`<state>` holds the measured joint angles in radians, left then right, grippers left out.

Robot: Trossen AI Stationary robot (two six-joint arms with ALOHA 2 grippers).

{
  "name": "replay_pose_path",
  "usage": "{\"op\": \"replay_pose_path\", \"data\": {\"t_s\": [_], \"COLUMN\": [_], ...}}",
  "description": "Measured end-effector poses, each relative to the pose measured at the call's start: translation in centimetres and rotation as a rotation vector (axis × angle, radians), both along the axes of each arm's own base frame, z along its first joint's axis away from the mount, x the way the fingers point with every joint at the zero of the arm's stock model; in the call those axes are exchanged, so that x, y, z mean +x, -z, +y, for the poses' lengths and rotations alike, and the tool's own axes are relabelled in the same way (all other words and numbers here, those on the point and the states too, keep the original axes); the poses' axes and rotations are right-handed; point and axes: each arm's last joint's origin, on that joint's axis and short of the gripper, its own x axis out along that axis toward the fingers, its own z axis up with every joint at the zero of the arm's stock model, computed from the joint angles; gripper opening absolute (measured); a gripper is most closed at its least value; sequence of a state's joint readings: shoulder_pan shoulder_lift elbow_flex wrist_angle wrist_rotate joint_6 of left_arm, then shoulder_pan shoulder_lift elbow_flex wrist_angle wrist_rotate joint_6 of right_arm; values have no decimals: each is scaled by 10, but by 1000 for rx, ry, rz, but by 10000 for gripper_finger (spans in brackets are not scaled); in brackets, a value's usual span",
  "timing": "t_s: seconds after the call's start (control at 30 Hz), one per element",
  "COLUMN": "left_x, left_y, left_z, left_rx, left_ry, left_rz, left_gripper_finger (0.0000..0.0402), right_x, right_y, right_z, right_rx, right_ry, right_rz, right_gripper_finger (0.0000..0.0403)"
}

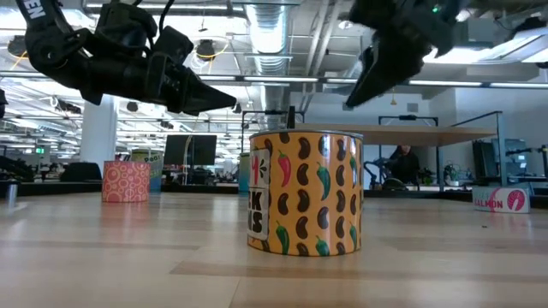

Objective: Pick and place cans onto a shelf
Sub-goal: Put the canned carrots on the shelf

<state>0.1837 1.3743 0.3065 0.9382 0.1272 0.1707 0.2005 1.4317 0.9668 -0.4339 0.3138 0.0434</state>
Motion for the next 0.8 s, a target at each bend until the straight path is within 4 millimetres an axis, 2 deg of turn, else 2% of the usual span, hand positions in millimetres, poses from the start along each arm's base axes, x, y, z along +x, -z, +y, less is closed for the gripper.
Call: {"op": "replay_pose_path", "data": {"t_s": [0.13,0.23,0.33,0.5,0.67,0.8], "left_x": [0,0,0,0,0,0], "left_y": [0,0,1,0,1,1], "left_z": [0,0,0,0,0,0], "left_rx": [-1,0,3,3,3,-2], "left_ry": [0,0,0,0,-1,-2], "left_rz": [4,4,6,5,6,9], "left_gripper_finger": [0,0,0,0,0,0], "right_x": [15,26,36,46,52,54], "right_y": [11,18,25,31,22,8], "right_z": [1,0,-3,-6,-5,-5], "right_rx": [-31,-47,-68,-99,-96,-49], "right_ry": [-3,3,12,15,0,-24], "right_rz": [118,181,230,312,321,313], "right_gripper_finger": [181,170,147,86,19,10]}}
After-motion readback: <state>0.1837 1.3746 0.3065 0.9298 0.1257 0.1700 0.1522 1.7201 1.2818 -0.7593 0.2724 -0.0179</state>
